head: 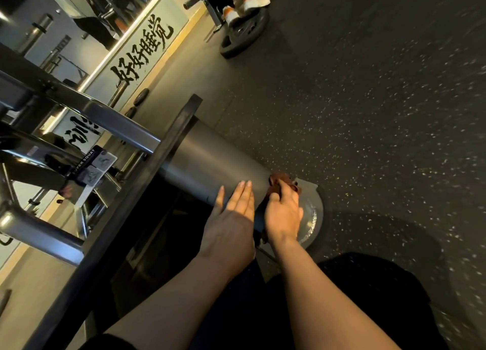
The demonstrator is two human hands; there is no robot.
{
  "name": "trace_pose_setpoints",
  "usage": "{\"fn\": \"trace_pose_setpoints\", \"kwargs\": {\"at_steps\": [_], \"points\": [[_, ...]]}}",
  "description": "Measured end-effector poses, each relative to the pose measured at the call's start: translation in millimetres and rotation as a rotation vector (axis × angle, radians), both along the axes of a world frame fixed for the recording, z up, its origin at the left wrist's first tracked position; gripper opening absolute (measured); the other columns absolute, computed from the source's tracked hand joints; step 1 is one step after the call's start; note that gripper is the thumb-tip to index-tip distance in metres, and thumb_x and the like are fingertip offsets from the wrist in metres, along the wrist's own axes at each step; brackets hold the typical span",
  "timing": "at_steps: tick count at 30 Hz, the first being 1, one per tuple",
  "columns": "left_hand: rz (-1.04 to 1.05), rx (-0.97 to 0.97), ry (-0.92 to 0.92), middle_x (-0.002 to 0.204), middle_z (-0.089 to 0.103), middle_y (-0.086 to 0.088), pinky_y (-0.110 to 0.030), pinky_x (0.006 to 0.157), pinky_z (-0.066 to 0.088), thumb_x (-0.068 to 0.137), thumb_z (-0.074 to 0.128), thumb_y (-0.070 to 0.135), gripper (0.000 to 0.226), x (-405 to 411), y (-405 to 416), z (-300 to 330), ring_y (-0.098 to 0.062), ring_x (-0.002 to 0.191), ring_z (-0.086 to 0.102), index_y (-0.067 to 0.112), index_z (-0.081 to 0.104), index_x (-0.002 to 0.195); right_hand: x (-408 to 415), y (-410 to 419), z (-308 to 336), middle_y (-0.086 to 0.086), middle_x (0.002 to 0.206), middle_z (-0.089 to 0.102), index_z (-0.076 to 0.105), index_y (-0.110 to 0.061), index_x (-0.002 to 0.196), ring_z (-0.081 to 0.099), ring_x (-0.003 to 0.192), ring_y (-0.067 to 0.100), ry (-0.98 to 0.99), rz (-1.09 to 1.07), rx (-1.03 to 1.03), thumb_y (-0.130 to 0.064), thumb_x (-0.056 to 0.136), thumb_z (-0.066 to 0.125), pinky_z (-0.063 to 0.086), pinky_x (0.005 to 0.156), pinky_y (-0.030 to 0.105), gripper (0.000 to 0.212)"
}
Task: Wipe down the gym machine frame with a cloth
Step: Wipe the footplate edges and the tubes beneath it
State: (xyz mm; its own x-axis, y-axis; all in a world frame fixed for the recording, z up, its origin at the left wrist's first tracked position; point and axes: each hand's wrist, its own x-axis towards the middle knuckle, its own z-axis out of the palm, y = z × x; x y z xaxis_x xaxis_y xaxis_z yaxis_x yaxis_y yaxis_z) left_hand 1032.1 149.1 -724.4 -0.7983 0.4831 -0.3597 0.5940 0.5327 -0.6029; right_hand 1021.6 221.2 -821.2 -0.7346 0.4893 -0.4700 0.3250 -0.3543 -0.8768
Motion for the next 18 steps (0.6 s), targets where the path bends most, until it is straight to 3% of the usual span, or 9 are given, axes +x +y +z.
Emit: {"fn": "trace_pose_setpoints", "kwargs": {"at_steps": [4,7,14,18], "points": [[0.007,-0.043,-0.012,0.159,-0.021,-0.013,-0.054,0.117,-0.012,0.096,0.04,0.039,0.083,0.5,2.1,-2.8,-0.022,0.146,-0.024,0.005,-0.011,0.151,2.3,-12.5,8.7,-0.014,0.153,0.034,0.042,-0.037,0.143,0.023,0.134,0.023,0.018,0.019,0.164,-0.015,0.096,0.043,0.017,0.109,0.036,0.052],[0.001,-0.025,-0.025,0.158,-0.024,-0.013,-0.05,0.118,-0.013,0.096,0.04,0.04,0.083,-0.9,0.1,-4.4,-0.022,0.145,-0.026,0.006,-0.014,0.149,1.2,-19.1,5.2,-0.006,0.155,0.033,0.044,-0.028,0.143,0.014,0.145,0.02,0.175,-0.026,0.105,-0.003,0.093,0.044,0.004,0.117,0.027,0.056],[-0.029,-0.013,0.001,0.157,-0.025,-0.016,-0.043,0.114,-0.02,0.095,0.042,0.037,0.087,-0.9,-2.7,-8.6,-0.024,0.145,-0.025,0.002,-0.017,0.148,2.4,-19.1,-7.7,-0.008,0.156,0.03,0.041,-0.028,0.145,0.013,0.146,0.014,0.178,-0.066,0.054,-0.006,0.096,0.042,0.007,0.113,0.02,0.054],[-0.039,-0.028,0.008,0.156,-0.027,-0.019,-0.045,0.115,-0.019,0.094,0.043,0.038,0.091,0.8,-4.6,-9.4,-0.027,0.145,-0.026,-0.001,-0.022,0.144,-0.2,-11.8,-24.7,-0.004,0.155,0.031,0.04,-0.025,0.146,0.016,0.144,0.015,0.103,-0.088,0.031,-0.009,0.097,0.041,0.01,0.118,0.027,0.052]]}}
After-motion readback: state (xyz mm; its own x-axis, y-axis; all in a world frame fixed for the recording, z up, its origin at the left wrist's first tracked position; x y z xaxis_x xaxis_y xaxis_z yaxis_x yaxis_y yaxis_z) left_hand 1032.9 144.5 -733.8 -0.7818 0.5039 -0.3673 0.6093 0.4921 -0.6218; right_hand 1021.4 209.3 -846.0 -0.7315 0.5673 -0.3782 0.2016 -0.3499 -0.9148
